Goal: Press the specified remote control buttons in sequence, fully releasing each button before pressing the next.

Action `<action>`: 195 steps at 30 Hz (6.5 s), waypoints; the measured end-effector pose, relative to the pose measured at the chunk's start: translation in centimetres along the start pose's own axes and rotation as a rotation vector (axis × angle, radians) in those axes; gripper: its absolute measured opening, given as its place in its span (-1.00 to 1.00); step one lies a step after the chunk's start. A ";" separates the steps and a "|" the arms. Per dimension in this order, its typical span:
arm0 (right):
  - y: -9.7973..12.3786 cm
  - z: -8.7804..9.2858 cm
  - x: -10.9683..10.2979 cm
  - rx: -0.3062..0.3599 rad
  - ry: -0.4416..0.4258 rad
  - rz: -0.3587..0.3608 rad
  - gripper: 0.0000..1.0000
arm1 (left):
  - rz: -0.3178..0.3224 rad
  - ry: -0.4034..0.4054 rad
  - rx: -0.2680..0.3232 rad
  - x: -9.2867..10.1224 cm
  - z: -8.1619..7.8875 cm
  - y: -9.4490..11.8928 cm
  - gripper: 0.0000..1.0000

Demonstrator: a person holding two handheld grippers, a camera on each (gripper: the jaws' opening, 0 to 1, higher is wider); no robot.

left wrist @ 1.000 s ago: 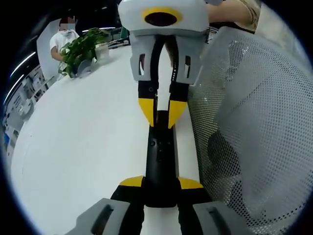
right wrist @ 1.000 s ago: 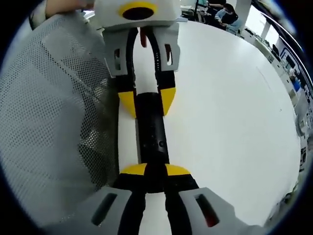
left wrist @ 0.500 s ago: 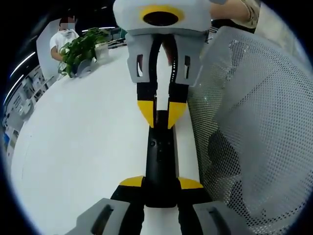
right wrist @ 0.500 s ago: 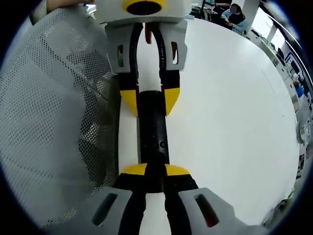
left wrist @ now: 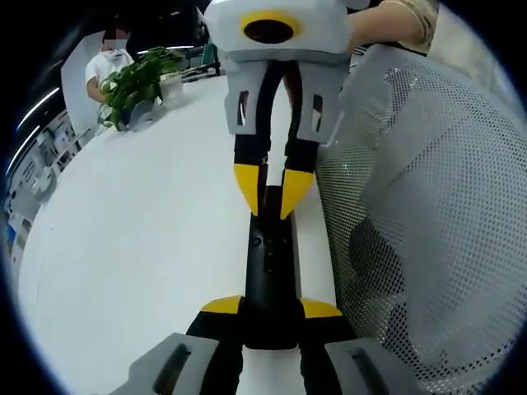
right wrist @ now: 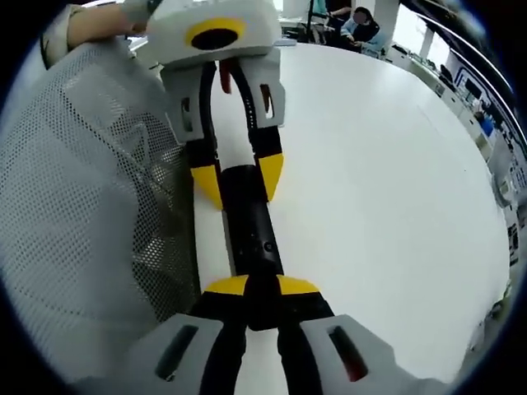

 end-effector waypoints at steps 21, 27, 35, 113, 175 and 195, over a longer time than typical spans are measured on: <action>-0.4 -0.9 0.3 -0.095 0.190 -0.054 -0.83 | 0.000 -0.004 0.000 0.0 0.0 0.0 -0.51; -0.1 -0.4 0.0 -0.046 0.124 -0.009 -0.84 | 0.001 -0.005 -0.002 0.0 -0.1 0.0 -0.51; -0.3 -0.6 -0.3 -0.037 0.114 0.012 -0.85 | 0.000 -0.004 -0.001 0.0 0.0 0.0 -0.51; -0.3 -0.6 -0.1 -0.007 0.208 0.001 -1.00 | 0.009 0.004 0.021 -0.1 0.2 0.0 -0.51; 0.5 0.6 -0.2 -0.072 0.132 0.010 -1.00 | 0.012 0.013 0.035 0.0 0.2 0.1 -0.51; 0.6 1.2 0.0 0.010 0.021 0.027 -0.91 | 0.012 0.014 0.036 -0.1 0.3 0.1 -0.51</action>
Point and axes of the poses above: the point that each gripper's makers call its tool centre point, and the gripper's own axes: y roughly backward along the fingers, x roughly to its right, z roughly out of its underside, the point moved 10 cm from there along y, roughly backward along the fingers, and after that the axes turned 2 degrees about x, right-handed, at the moved point
